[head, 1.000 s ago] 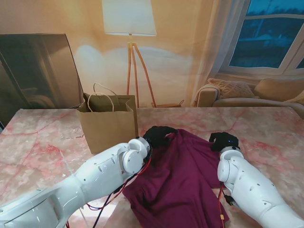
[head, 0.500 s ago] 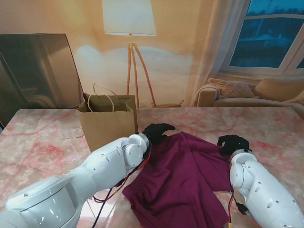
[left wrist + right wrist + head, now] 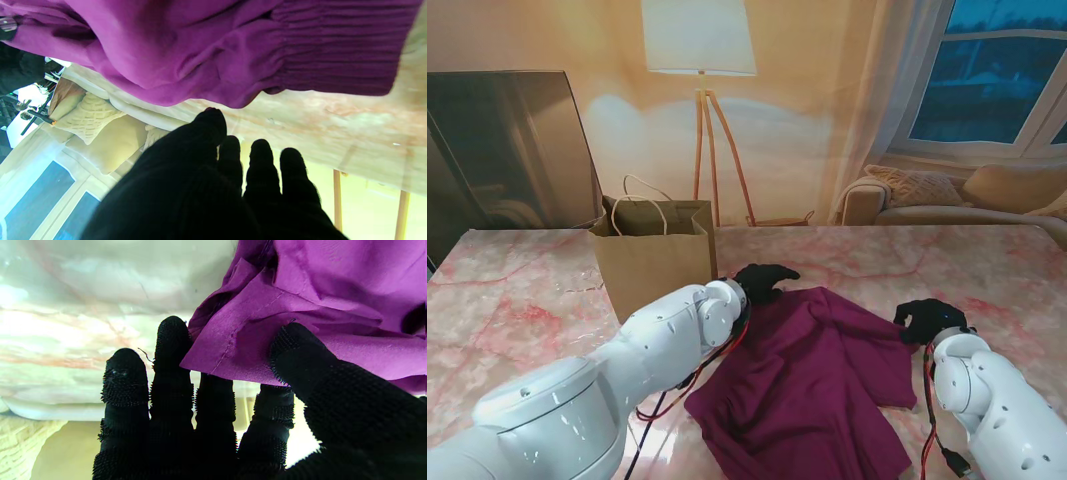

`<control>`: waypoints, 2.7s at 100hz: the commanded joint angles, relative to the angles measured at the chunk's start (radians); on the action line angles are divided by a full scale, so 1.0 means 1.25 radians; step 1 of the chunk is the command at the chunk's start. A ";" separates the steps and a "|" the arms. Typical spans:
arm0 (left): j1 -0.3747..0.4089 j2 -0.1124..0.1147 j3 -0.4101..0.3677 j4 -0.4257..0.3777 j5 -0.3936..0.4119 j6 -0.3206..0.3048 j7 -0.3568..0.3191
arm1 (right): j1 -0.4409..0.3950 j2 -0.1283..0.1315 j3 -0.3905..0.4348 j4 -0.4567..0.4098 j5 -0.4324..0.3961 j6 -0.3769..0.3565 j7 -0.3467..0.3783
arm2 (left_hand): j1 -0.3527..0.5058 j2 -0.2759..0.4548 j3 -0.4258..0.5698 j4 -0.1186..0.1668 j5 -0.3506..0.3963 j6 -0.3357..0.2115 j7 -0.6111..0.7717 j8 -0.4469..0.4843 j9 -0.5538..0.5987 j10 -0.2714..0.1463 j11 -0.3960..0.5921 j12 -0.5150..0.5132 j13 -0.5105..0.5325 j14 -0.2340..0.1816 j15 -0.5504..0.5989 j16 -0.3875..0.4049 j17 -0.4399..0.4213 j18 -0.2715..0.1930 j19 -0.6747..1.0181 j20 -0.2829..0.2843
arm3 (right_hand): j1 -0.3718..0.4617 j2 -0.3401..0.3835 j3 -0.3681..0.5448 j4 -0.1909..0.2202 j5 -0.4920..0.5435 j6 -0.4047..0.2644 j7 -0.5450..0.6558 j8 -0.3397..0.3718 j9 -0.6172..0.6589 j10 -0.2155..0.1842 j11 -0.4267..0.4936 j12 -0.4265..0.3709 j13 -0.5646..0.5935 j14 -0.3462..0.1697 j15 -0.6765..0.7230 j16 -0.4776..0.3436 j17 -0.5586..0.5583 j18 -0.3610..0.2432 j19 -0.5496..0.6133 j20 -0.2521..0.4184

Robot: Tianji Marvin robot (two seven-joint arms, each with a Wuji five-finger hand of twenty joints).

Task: Fold the socks and the shorts into the kraft paper bag

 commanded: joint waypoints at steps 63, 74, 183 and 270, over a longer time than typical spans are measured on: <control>-0.016 -0.001 0.050 -0.006 -0.014 0.046 -0.191 | -0.102 0.003 0.080 -0.085 -0.008 -0.067 -0.027 | -0.074 0.016 0.026 -0.002 -0.040 0.038 -0.016 -0.019 0.178 -0.017 0.037 0.068 0.143 0.039 0.172 0.282 0.012 0.053 0.187 0.227 | 0.009 -0.011 -0.003 -0.026 0.033 -0.017 0.004 0.028 0.023 -0.024 0.012 0.032 0.013 -0.007 0.033 0.037 -0.005 -0.003 0.040 0.006; -0.010 0.000 0.057 -0.006 -0.002 0.041 -0.161 | -0.101 0.003 0.086 -0.082 -0.008 -0.057 -0.024 | -0.126 -0.030 0.090 -0.014 0.002 0.007 0.048 0.032 0.246 -0.029 0.118 0.246 0.168 0.043 0.195 0.321 0.031 0.075 0.185 0.231 | 0.009 -0.010 -0.003 -0.026 0.033 -0.017 0.004 0.030 0.021 -0.023 0.012 0.033 0.011 -0.006 0.033 0.038 -0.008 -0.003 0.037 0.007; 0.008 0.050 0.008 -0.112 0.108 0.081 0.273 | 0.025 -0.030 0.058 0.020 0.007 0.031 -0.281 | -0.243 -0.268 0.227 -0.089 0.239 -0.342 0.635 0.339 0.726 -0.081 0.087 0.377 0.536 0.004 0.318 0.301 0.337 0.154 0.493 0.205 | 0.018 -0.023 0.010 -0.026 0.127 -0.018 0.003 -0.117 0.169 -0.005 -0.007 -0.010 0.121 -0.008 0.076 0.035 0.079 0.012 0.089 -0.015; 0.115 0.194 -0.106 -0.484 0.219 0.209 0.367 | -0.145 -0.040 0.218 -0.222 -0.031 -0.040 -0.310 | -0.260 -0.353 0.306 -0.089 0.302 -0.373 0.644 0.263 0.784 -0.113 -0.038 0.432 0.577 -0.007 0.299 0.281 0.370 0.149 0.516 0.196 | 0.057 -0.044 0.020 -0.018 0.130 0.021 0.002 -0.080 0.161 0.029 0.088 0.057 0.115 -0.008 0.212 0.109 0.083 -0.001 0.103 -0.006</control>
